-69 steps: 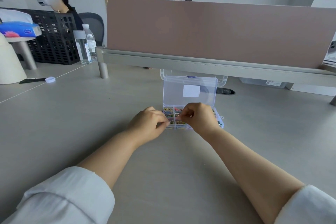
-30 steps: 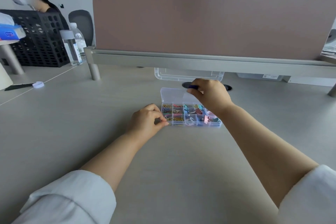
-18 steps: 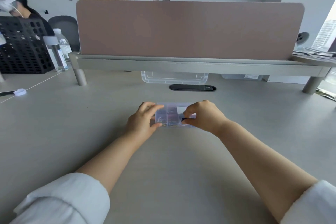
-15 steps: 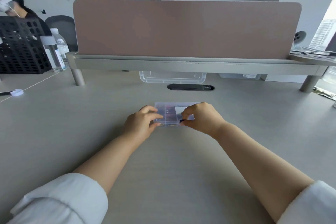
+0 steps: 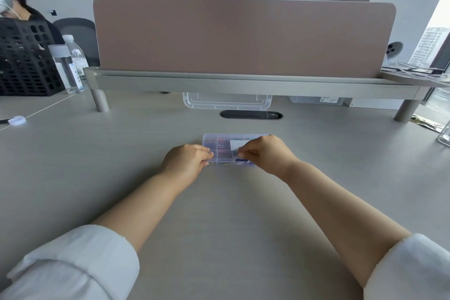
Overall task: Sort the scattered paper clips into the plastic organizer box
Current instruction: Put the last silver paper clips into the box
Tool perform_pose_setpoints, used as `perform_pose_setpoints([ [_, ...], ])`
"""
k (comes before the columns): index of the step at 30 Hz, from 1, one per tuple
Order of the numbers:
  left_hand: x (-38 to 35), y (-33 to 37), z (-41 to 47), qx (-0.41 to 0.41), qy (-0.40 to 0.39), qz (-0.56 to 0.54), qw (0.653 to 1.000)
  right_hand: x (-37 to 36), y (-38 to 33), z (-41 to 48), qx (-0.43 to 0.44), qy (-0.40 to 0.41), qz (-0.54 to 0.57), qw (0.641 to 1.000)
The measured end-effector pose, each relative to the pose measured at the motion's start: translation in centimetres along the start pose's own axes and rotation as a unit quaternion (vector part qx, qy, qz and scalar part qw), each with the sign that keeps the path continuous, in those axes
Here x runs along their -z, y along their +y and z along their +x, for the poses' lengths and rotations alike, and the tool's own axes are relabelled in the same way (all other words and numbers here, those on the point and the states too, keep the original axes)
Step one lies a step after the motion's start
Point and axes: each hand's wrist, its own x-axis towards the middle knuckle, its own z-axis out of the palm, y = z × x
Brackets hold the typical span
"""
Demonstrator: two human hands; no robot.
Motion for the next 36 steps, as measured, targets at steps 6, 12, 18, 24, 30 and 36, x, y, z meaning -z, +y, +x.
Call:
perform_pose_setpoints([
  [6,-0.3,-0.2,-0.3,-0.003,0.026,-0.039,0.999,-0.5,-0.4,-0.4,-0.022,0.004,0.017,1.0],
  [12,-0.6,-0.1,-0.3,0.009,0.04,-0.048,0.998,-0.8,-1.1,-0.4,-0.036,-0.009,-0.069,0.997],
  [18,-0.3,0.4,-0.1,0.011,0.014,-0.029,0.999,-0.6,-0.8,-0.6,-0.038,-0.006,-0.067,0.997],
  [24,-0.4,2.3,1.2,-0.006,-0.075,0.061,0.995,0.1,3.3,-0.9,-0.065,-0.01,-0.132,0.989],
  [30,-1.1,3.3,4.2,0.012,-0.144,0.021,0.989,-0.5,6.1,0.2,-0.105,-0.063,-0.125,0.985],
  [36,-2.4,2.6,7.5,0.03,-0.171,-0.001,0.985,-0.9,7.6,2.4,-0.123,-0.104,-0.094,0.982],
])
